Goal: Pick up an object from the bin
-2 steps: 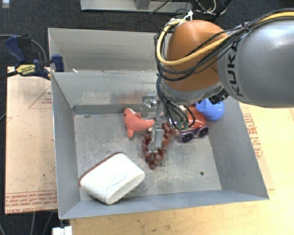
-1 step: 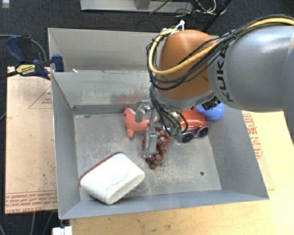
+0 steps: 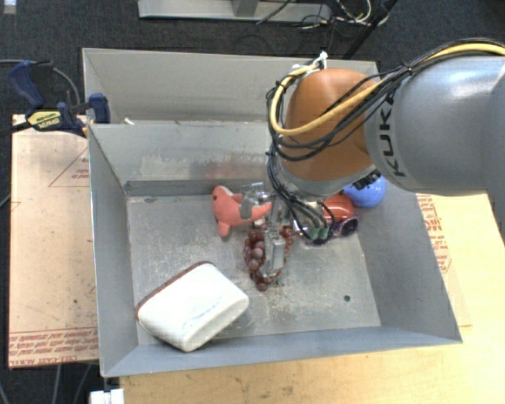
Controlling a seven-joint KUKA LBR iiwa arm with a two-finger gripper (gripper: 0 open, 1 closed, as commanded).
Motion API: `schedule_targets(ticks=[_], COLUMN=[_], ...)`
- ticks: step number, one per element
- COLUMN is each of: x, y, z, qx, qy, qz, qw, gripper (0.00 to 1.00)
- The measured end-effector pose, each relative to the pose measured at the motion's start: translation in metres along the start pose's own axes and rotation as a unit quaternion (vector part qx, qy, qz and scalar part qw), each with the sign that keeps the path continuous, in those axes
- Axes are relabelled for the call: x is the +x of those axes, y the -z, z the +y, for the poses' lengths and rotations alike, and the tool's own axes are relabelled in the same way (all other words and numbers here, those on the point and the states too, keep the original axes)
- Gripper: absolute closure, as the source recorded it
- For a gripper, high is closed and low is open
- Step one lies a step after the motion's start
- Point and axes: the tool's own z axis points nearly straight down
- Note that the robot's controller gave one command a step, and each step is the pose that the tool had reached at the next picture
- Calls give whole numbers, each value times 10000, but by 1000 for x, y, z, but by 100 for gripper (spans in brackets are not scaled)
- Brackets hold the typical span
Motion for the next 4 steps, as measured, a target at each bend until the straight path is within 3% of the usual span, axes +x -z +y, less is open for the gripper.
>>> schedule_targets(ticks=[1, 2, 3, 4], x=[4, 3, 11, 26], y=[-13, -35, -51, -85], z=[-35, -40, -41, -30], qx=[15, 7, 6, -13], qy=[168, -289, 1074, 1535], qz=[5, -11, -8, -104], qw=[9999, 9996, 9942, 9881], gripper=[0, 0, 0, 100])
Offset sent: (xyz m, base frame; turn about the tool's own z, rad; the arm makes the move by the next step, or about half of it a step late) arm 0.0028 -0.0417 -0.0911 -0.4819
